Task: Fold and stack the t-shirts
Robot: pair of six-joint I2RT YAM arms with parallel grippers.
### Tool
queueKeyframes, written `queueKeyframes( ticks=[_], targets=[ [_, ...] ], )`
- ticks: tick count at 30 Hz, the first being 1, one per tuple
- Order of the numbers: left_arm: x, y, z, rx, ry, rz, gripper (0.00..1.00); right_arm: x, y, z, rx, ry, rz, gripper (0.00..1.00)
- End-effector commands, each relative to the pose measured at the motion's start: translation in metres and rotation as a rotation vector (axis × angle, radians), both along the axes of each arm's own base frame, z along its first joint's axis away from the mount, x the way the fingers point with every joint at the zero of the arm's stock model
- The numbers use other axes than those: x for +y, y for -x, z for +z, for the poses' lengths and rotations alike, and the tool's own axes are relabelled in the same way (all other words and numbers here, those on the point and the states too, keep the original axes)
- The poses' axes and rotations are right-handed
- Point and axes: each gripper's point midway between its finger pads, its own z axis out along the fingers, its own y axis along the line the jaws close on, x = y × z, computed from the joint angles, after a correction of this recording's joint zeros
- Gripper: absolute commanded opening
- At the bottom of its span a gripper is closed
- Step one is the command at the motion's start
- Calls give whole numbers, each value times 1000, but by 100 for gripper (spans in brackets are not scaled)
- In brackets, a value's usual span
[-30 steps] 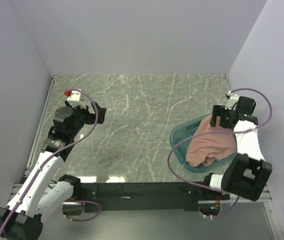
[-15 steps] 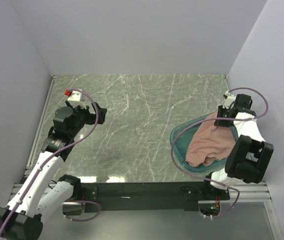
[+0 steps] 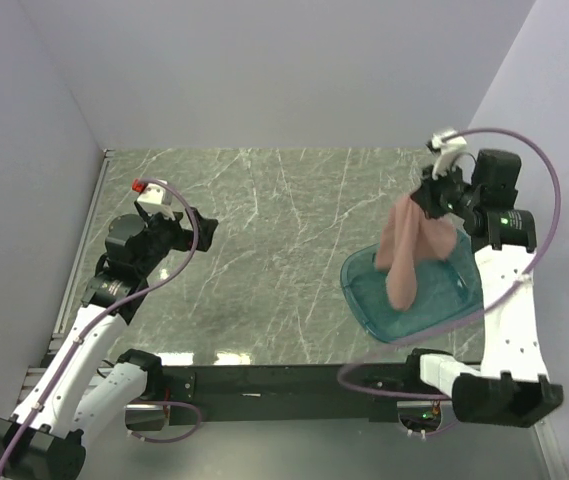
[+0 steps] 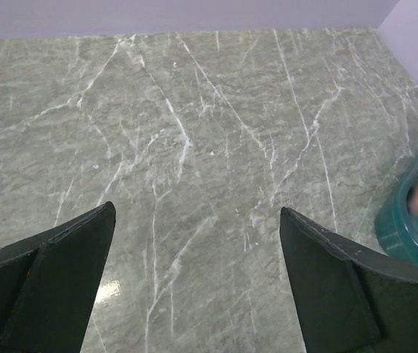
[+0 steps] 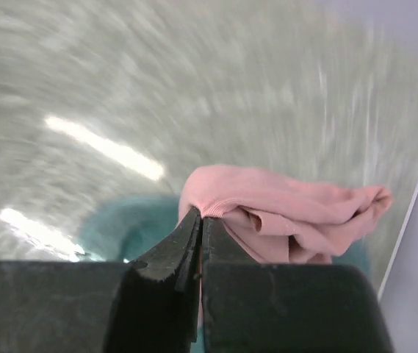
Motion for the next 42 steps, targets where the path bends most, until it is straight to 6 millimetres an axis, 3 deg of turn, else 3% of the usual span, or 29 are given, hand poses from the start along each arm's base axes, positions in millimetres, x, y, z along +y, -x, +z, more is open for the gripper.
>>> queueKeyframes(
  ticks=[1,2,3,4,5,6,7,9,11,13,14,17,18,20,21,22,23,25,27,29,30,31,32,36,42],
  targets=[
    [-6,4,28,-102,9,-43,99,64,16,88,-228,14,262,0],
    [-6,4,28,-107,6,-45,99,84,20,103,-255,-16,331,0],
    [-5,5,30,-114,2,-46,99,94,25,138,-334,-30,370,0],
    [-4,5,29,-116,-6,-44,99,114,26,149,-340,-76,443,0],
    [-3,5,30,-124,-9,-41,99,123,28,163,-366,-99,474,0],
    [0,5,32,-132,-12,-27,99,131,34,193,-430,-118,508,0],
    [1,6,33,-139,-17,-19,99,145,30,197,-419,-148,553,0],
    [8,8,39,-167,-24,10,100,163,39,223,-455,-214,621,0],
    [18,9,42,-189,-33,65,99,187,38,222,-419,-267,684,0],
    [28,12,47,-214,-32,115,99,201,27,206,-381,-258,689,0],
    [29,14,49,-224,-32,115,99,217,30,199,-364,-255,722,0],
    [41,16,54,-249,-33,176,99,239,16,139,-244,-208,704,0],
    [42,17,55,-253,-33,181,99,242,12,125,-216,-195,694,5],
    [41,18,54,-254,-35,176,100,239,-9,93,-174,-135,602,28],
    [41,18,53,-251,-36,173,99,235,-16,68,-125,-106,562,40],
    [40,17,53,-252,-36,170,99,225,-31,52,-115,-45,485,53],
    [38,18,53,-254,-36,161,99,219,-37,43,-106,-15,454,74],
    [35,19,53,-253,-36,147,99,204,-42,22,-74,29,412,84],
    [32,19,52,-250,-35,134,100,198,-33,2,-30,27,440,87],
    [30,19,51,-246,-34,122,100,184,-22,-2,-23,24,471,90],
    [28,18,48,-235,-35,111,100,175,-16,-19,11,34,474,91],
    [27,18,50,-236,-33,109,99,161,-13,-21,2,49,468,91],
    [27,17,49,-230,-34,108,99,154,-3,-41,51,49,487,91],
    [19,16,46,-212,-29,71,99,119,14,-77,136,84,430,90],
    [14,17,47,-211,-19,45,99,83,18,-109,234,70,266,89]
  ],
)
